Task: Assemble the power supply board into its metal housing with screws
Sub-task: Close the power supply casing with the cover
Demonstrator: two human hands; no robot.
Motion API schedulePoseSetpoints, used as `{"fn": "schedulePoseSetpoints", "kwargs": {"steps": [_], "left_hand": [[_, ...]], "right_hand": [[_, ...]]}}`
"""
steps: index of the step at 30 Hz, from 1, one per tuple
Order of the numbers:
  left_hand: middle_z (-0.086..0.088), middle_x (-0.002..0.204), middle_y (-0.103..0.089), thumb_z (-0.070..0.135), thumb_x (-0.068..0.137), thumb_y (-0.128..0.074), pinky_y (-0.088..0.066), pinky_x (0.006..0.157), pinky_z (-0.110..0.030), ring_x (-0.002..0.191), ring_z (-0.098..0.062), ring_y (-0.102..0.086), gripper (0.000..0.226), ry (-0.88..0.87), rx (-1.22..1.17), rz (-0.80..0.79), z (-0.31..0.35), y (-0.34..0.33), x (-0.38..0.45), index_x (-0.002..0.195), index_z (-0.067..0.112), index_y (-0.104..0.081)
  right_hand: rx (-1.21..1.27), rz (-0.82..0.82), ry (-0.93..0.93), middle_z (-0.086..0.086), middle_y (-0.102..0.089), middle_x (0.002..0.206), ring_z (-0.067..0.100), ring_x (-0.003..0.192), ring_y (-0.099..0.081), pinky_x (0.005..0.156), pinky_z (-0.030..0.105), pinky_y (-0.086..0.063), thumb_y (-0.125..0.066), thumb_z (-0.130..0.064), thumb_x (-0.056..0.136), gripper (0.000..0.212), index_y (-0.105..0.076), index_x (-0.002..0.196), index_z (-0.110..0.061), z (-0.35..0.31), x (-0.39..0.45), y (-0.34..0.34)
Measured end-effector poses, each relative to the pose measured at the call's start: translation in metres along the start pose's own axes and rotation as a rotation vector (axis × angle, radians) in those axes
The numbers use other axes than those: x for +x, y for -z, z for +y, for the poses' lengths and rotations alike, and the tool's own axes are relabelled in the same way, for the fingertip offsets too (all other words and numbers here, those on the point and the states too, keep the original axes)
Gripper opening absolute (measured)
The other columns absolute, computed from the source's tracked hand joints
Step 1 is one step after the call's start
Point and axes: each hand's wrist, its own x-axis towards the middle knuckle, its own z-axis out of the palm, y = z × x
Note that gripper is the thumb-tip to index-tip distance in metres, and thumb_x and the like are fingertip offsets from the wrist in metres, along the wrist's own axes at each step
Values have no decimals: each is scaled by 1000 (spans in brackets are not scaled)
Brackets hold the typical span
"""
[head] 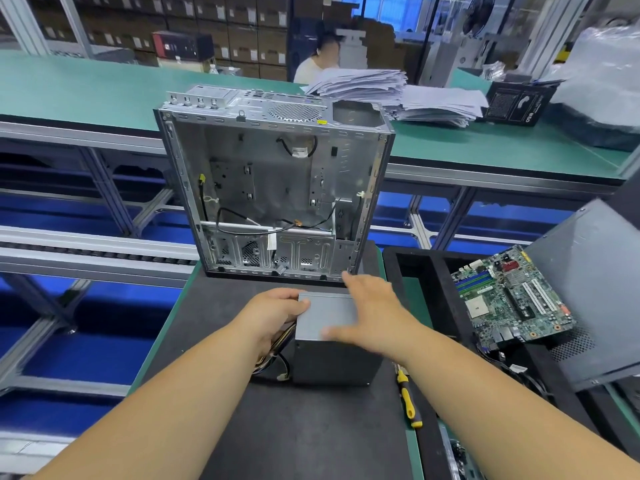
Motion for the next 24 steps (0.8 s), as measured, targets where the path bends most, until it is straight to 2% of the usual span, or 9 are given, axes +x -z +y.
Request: {"fn": "schedulePoseSetpoints", "kwargs": {"steps": [2, 3, 6, 8, 10, 14, 17, 20, 24], "left_hand": [[-7, 93, -77, 9, 89, -69, -52, 53, -19, 78, -13, -74, 15, 0, -11, -19, 0, 2, -2, 103, 14, -70], [-5, 93, -77, 12, 88, -70, -51, 54, -19, 80, -11, -74, 15, -1, 8, -23, -1, 2, -3, 103, 15, -69], [-5, 99, -76, 21, 87, -73, -49, 65, -23, 90, -12, -72, 18, -65, 145, 78, -8, 10, -2, 104, 15, -68], [-9, 96, -74, 20, 89, -70, -51, 67, -27, 82, -14, -69, 8, -137, 234, 154, -13, 17, -6, 95, 15, -68], [-2, 80, -71, 19, 87, -69, -49, 65, -26, 67, -11, -60, 5, -224, 408, 147, -16, 24, -11, 83, 20, -70], [13, 65, -64, 16, 81, -74, -43, 62, -10, 55, 4, -52, 11, -370, 610, 124, -20, 26, -21, 76, 26, -71], [18, 57, -59, 15, 81, -73, -38, 55, -6, 50, 4, -49, 13, -448, 675, 158, -21, 25, -25, 75, 27, -70], [20, 57, -58, 20, 82, -71, -36, 55, -10, 53, 3, -49, 12, -476, 751, 180, -20, 26, -24, 74, 29, -69], [14, 73, -62, 23, 85, -68, -42, 63, -19, 63, 0, -55, 11, -504, 846, 198, -20, 26, -25, 77, 31, -69]], "right_hand": [[-110, -131, 106, 0, -22, 159, 23, 148, -12, 123, 45, -9, -73, -74, 62, 128, -7, 158, -20, -13, 2, -5], [-166, -144, 114, 0, -25, 157, 24, 146, -18, 123, 46, -10, -76, -71, 61, 128, -10, 158, -19, -14, 4, -6], [-236, -89, 107, 0, -46, 140, 24, 129, -44, 113, 42, -33, -83, -62, 59, 108, -35, 146, -21, -17, 9, -4], [-231, -82, 105, -2, -49, 135, 24, 123, -47, 103, 39, -41, -84, -60, 57, 104, -38, 142, -23, -17, 11, -4], [-232, -81, 102, -3, -48, 136, 23, 124, -46, 100, 38, -42, -84, -61, 57, 105, -37, 143, -24, -17, 12, -4], [-243, -78, 101, -4, -48, 137, 23, 124, -46, 99, 38, -43, -84, -62, 56, 104, -38, 142, -25, -18, 12, -4], [-258, -77, 99, -3, -48, 136, 23, 123, -47, 99, 39, -43, -84, -62, 56, 104, -38, 142, -24, -20, 12, -4], [-263, -80, 96, -3, -48, 135, 23, 122, -47, 99, 40, -44, -83, -62, 56, 104, -38, 141, -25, -21, 12, -5], [-262, -76, 93, -4, -48, 135, 24, 122, -47, 98, 40, -44, -83, -63, 56, 103, -38, 141, -25, -21, 11, -5]]}}
